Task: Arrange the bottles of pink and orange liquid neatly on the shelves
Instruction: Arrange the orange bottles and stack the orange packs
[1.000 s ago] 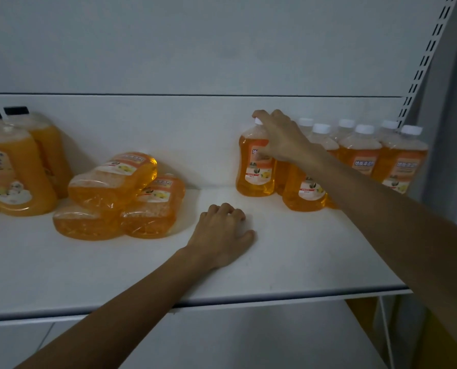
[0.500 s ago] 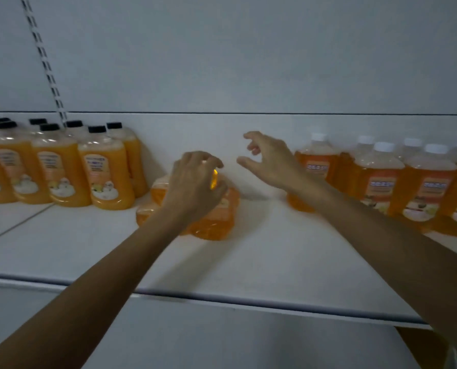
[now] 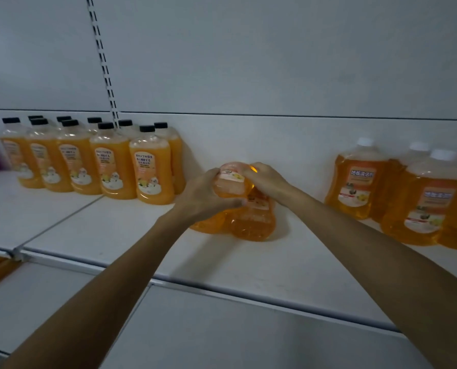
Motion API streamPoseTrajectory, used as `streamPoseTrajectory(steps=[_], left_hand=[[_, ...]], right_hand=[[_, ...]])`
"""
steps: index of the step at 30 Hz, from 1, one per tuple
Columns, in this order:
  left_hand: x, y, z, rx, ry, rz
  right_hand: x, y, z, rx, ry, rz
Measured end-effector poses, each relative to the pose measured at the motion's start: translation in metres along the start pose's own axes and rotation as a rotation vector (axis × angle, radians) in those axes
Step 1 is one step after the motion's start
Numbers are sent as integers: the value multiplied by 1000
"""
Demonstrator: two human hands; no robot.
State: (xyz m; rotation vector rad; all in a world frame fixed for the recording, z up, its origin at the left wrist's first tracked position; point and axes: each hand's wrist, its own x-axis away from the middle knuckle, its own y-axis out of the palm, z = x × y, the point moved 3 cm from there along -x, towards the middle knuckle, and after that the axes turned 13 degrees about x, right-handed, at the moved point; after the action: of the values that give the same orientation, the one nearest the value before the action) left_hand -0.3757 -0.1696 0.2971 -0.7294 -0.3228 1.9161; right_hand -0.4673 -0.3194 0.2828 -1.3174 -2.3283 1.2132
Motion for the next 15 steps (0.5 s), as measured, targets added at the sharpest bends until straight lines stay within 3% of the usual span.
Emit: streamPoseTrajectory(steps=[4,7,11,15], left_hand=[[11,9,5,49,156,71],[19,22,15,-16,163,105],[22,48,45,-55,269,116],[23,88,67,56,243,6]], right_hand=[[13,-16,-8,-168,-56,155],[29,-43,-20,-262,-121,152],[54,-90,-20,-230,-136,82],[87,-127,-3,-149,-137,164]])
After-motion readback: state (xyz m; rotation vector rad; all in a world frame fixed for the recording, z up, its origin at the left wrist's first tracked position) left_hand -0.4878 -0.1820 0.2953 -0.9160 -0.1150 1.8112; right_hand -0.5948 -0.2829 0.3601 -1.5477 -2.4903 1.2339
